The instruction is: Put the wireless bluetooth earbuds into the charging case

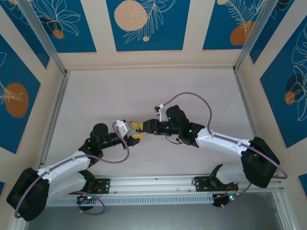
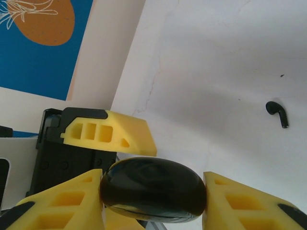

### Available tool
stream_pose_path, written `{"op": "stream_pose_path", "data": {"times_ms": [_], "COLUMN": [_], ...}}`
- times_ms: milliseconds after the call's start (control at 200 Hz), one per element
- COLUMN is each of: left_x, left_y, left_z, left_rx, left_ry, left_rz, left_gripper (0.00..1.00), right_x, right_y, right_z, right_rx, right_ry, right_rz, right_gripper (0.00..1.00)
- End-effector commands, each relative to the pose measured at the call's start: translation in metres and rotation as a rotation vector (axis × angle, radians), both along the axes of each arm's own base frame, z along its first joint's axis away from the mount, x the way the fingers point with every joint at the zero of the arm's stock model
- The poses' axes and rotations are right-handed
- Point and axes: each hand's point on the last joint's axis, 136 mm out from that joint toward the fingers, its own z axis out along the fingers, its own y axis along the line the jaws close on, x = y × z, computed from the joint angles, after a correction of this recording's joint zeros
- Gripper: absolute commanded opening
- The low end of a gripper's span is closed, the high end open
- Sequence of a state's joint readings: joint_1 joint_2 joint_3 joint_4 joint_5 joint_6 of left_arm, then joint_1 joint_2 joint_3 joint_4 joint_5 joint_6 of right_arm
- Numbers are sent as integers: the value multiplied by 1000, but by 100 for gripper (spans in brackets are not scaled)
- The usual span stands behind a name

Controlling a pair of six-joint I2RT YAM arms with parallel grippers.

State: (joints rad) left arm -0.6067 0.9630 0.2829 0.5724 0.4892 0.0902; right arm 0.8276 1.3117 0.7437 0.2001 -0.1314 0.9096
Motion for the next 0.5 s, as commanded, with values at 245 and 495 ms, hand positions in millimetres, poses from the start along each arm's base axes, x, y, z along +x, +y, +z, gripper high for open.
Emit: {"op": "stream_pose_path", "data": {"times_ms": [245, 495], "left_x": [2, 2], "left_y": [-2, -3], "left_z": [12, 16], "left_rx": [-64, -75], "left_ry": [6, 7], "left_rz": [17, 11], "left_gripper": [45, 27], "right_x": [-11, -19], "right_y": [8, 11], "right_z": [14, 16], "right_rx": [63, 69], "right_ry": [-30, -42], "right_rz": [36, 68], "right_gripper": [40, 40]}}
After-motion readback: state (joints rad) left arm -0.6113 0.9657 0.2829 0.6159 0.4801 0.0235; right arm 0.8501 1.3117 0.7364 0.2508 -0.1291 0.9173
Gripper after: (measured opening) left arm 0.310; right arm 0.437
